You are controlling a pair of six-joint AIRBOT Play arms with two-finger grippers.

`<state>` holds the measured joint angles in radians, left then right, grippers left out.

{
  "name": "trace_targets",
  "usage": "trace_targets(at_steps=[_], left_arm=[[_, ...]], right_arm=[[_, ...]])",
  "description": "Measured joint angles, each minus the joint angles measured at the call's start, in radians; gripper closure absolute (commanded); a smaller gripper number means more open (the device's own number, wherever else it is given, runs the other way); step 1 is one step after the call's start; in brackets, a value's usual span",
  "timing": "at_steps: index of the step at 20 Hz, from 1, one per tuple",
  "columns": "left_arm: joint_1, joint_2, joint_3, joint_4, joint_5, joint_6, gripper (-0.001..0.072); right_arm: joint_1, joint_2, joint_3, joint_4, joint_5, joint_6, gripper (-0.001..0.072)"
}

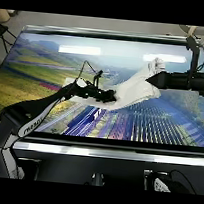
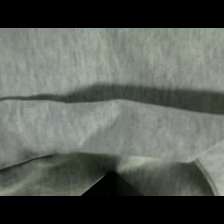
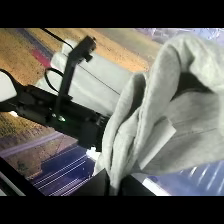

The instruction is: Fold the shirts.

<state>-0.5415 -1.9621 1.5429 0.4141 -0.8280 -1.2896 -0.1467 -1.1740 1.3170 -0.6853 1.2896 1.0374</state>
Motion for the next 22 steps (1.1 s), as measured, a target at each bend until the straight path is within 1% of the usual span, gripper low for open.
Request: trace_targets(at_steps=[3, 5, 7, 8, 10, 12, 14, 16, 19, 22], left_arm=[[-0.060, -0.024, 0.006, -0.132, 0.104, -0.001, 0.0680], [-0.071, -0.037, 0.015, -0.203, 0.143, 0.003, 0.0682], [-0.061, -0.028, 0.021, -0.233, 0.146, 0.033, 0.0683], [-0.043, -0.010, 0.023, -0.211, 0.139, 0.038, 0.0683], [0.012, 0.053, 0.025, -0.086, 0.124, 0.020, 0.0683], [0.092, 0.145, 0.026, 0.094, 0.070, -0.020, 0.0682], [0.190, 0.254, 0.027, 0.267, 0.031, -0.048, 0.0682], [0.296, 0.367, 0.027, 0.395, 0.004, -0.063, 0.0681], [0.444, 0.520, 0.027, 0.496, -0.035, -0.073, 0.0681], [0.543, 0.639, 0.027, 0.538, -0.086, -0.077, 0.0680]], right_arm=[[0.000, 0.043, 0.000, 0.002, 0.013, 0.016, 0.0688], [0.000, 0.053, 0.000, -0.004, 0.011, 0.021, 0.0689], [0.000, 0.045, 0.000, -0.018, 0.001, 0.020, 0.0689], [0.000, 0.032, 0.000, -0.024, -0.001, 0.018, 0.0690], [0.003, -0.001, 0.000, -0.021, -0.015, 0.008, 0.0690], [0.025, -0.042, 0.002, 0.008, -0.052, -0.008, 0.0690], [0.076, -0.089, 0.012, 0.039, -0.103, -0.021, 0.0690], [0.149, -0.152, 0.037, 0.065, -0.161, -0.027, 0.0690], [0.273, -0.283, 0.106, 0.106, -0.252, -0.027, 0.0689], [0.396, -0.451, 0.190, 0.172, -0.337, -0.027, 0.0689]])
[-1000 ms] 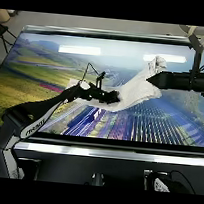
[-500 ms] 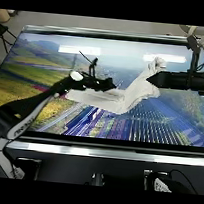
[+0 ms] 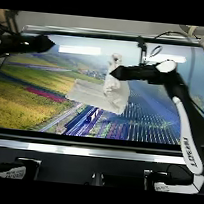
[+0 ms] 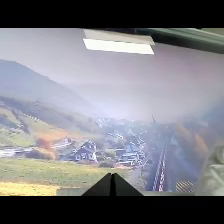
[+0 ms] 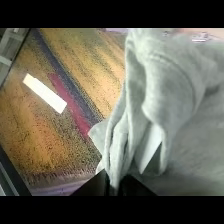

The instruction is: Fold the shirts.

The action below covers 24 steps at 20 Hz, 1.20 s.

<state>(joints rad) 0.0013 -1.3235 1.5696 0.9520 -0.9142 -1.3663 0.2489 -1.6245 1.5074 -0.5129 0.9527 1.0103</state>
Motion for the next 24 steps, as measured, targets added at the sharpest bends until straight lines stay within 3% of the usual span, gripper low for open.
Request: trace_targets(at_steps=[6, 7, 8, 9, 13, 15, 20, 22, 24], left_arm=[[0.059, 0.137, 0.000, 0.030, -0.128, 0.028, 0.0680], [0.059, 0.147, 0.000, 0.033, -0.140, 0.033, 0.0679], [0.055, 0.155, -0.002, 0.033, -0.154, 0.038, 0.0680], [0.050, 0.159, -0.003, 0.032, -0.161, 0.043, 0.0680], [0.040, 0.169, -0.026, 0.035, -0.173, 0.055, 0.0679], [0.037, 0.171, -0.043, 0.035, -0.172, 0.060, 0.0679], [0.037, 0.172, -0.077, 0.037, -0.163, 0.079, 0.0679], [0.037, 0.172, -0.082, 0.041, -0.161, 0.082, 0.0679], [0.037, 0.173, -0.085, 0.043, -0.159, 0.084, 0.0679]], right_arm=[[0.162, -0.259, 0.106, 0.151, -0.133, 0.001, 0.0663], [0.172, -0.284, 0.113, 0.179, -0.151, 0.002, 0.0468], [0.180, -0.301, 0.117, 0.205, -0.161, 0.002, 0.0145], [0.187, -0.314, 0.120, 0.227, -0.175, -0.002, 0.0034], [0.167, -0.321, 0.126, 0.262, -0.116, -0.054, 0.0045], [0.125, -0.298, 0.127, 0.212, -0.015, -0.061, 0.0045], [-0.036, -0.203, 0.127, -0.199, 0.261, 0.049, 0.0050], [-0.098, -0.183, 0.109, -0.387, 0.352, 0.113, 0.0101], [-0.134, -0.172, 0.063, -0.481, 0.386, 0.163, 0.0104]])
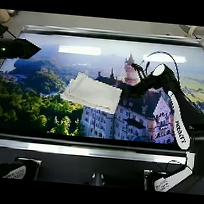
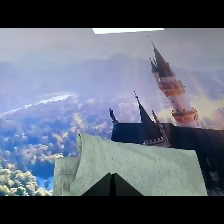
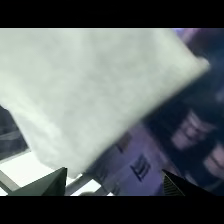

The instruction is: Fold the shirts.

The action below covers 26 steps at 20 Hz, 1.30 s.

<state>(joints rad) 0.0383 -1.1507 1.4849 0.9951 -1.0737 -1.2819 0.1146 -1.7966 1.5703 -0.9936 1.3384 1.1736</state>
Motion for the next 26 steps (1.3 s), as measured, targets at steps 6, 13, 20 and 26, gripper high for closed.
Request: trace_targets(at_steps=[6, 13, 20, 26], left_arm=[[-0.001, 0.000, -0.002, 0.004, 0.000, 0.002, 0.0679], [-0.001, -0.007, -0.002, 0.004, 0.000, 0.002, 0.0679], [-0.002, -0.016, -0.021, 0.004, 0.000, 0.000, 0.0679], [-0.005, -0.016, -0.060, 0.004, 0.000, -0.022, 0.0679]], right_arm=[[-0.007, -0.022, -0.146, 0.164, -0.152, 0.032, 0.0115], [0.030, -0.080, -0.170, 0.404, -0.210, -0.017, 0.0688], [-0.168, -0.029, 0.011, 0.433, -0.090, -0.174, 0.0688], [-0.585, 0.061, 0.087, 0.267, 0.034, -0.170, 0.0688]])
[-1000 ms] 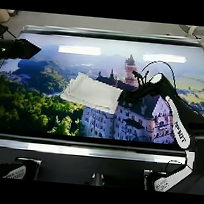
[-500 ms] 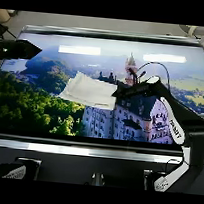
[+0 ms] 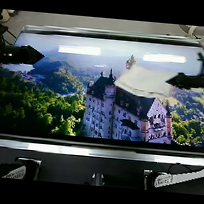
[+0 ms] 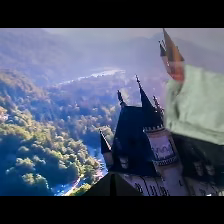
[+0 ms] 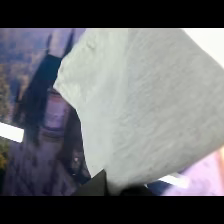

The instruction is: Fold the shirts.

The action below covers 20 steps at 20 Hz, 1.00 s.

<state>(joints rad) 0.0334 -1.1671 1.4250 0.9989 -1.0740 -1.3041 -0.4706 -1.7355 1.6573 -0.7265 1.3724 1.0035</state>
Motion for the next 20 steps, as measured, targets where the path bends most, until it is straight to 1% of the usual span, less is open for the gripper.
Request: trace_targets(at_steps=[5, 9, 11, 14, 17, 20], left_arm=[[-0.018, 0.000, -0.012, -0.003, 0.001, -0.005, 0.0678], [-0.044, 0.000, -0.014, -0.004, 0.000, -0.005, 0.0679], [-0.055, 0.000, -0.014, -0.004, 0.000, -0.005, 0.0679], [-0.066, 0.000, -0.014, -0.004, 0.000, -0.005, 0.0679], [-0.069, 0.000, -0.014, -0.004, 0.000, -0.005, 0.0679], [-0.071, 0.000, -0.014, -0.004, 0.000, -0.005, 0.0678]], right_arm=[[-0.308, 0.032, 0.004, -0.259, 0.181, 0.006, 0.0689], [-0.462, 0.065, -0.051, -0.463, 0.203, 0.031, 0.0687], [-0.512, 0.098, -0.127, -0.567, 0.192, 0.050, 0.0687], [-0.566, 0.175, -0.304, -0.661, 0.116, 0.094, 0.0687], [-0.584, 0.238, -0.481, -0.672, 0.047, 0.120, 0.0687], [-0.593, 0.283, -0.615, -0.658, 0.011, 0.126, 0.0687]])
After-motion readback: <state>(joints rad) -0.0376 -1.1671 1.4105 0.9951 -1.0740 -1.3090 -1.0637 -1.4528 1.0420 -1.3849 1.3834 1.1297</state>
